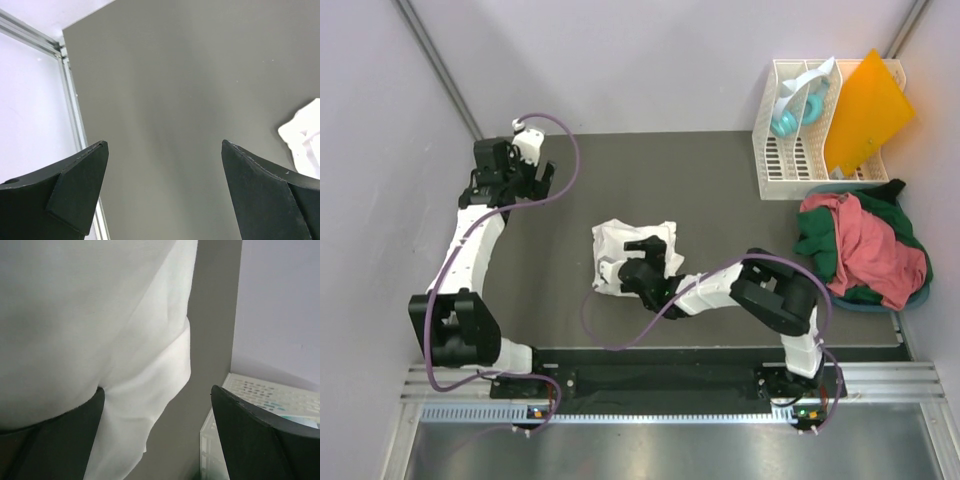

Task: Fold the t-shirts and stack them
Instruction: Smooth out wrinkles on the folded tshirt, then put the neatly folded tshirt into the corner of the board with the left arm

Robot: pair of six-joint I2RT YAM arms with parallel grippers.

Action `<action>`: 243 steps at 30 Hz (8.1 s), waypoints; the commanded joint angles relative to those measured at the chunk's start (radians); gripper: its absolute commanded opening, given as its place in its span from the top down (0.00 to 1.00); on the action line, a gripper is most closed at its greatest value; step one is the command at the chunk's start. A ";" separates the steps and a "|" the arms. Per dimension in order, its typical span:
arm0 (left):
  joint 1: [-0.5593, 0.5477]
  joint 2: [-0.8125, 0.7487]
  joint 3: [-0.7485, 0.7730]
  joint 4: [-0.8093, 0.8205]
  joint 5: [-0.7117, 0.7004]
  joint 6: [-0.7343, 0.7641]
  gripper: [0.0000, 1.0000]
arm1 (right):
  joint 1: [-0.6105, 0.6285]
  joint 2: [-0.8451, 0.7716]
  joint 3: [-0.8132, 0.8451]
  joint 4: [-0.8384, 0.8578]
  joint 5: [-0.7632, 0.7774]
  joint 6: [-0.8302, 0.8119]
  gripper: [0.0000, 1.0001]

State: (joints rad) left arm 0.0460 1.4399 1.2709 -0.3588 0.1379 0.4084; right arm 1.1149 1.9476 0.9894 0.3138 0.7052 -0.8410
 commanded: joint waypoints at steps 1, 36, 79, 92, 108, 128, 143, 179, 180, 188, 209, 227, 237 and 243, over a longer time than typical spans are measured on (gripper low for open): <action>0.005 -0.070 -0.010 0.049 0.006 0.026 0.01 | 0.002 0.131 0.032 0.001 0.008 0.056 0.07; -0.003 -0.081 -0.031 0.066 0.108 0.001 0.01 | -0.101 -0.062 0.037 -0.220 -0.035 -0.052 0.07; -0.666 -0.053 -0.686 1.066 -0.432 0.888 0.01 | -0.642 -0.303 0.405 -0.691 -0.216 0.122 0.02; -0.692 0.192 -0.847 1.221 -0.575 0.957 0.01 | -0.647 -0.285 0.466 -0.708 -0.223 0.135 0.02; -0.678 0.133 -0.460 0.976 -0.644 0.724 0.01 | -0.624 -0.331 0.457 -0.728 -0.230 0.137 0.02; -0.678 -0.226 -0.403 -0.218 0.216 0.682 0.07 | -0.606 -0.360 0.431 -0.683 -0.205 0.079 0.02; -0.681 -0.188 -0.565 -0.004 0.168 0.543 0.04 | -0.599 -0.366 0.448 -0.670 -0.191 0.060 0.02; -0.739 -0.009 -0.584 0.270 0.083 0.477 0.69 | -0.593 -0.282 0.574 -0.664 -0.210 0.053 0.02; -0.739 0.007 -0.576 0.262 0.078 0.475 0.86 | -0.593 -0.277 0.589 -0.664 -0.210 0.052 0.01; -0.739 0.010 -0.582 0.268 0.068 0.472 1.00 | -0.589 -0.254 0.637 -0.662 -0.210 0.049 0.01; -0.548 0.332 -0.334 0.242 -0.253 0.492 1.00 | -0.578 -0.237 0.669 -0.645 -0.208 0.037 0.01; -0.154 0.654 -0.004 0.136 -0.310 0.851 1.00 | -0.578 -0.228 0.667 -0.624 -0.208 0.033 0.01; -0.058 0.757 0.180 0.092 -0.233 1.064 1.00 | -0.572 -0.202 0.695 -0.636 -0.213 0.042 0.01; 0.005 0.817 0.245 0.096 -0.215 1.119 1.00 | -0.573 -0.203 0.686 -0.640 -0.213 0.049 0.01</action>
State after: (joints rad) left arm -0.0269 2.1670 1.4940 -0.1612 -0.0849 1.4677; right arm 0.5255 1.7477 1.6314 -0.3569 0.4957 -0.8093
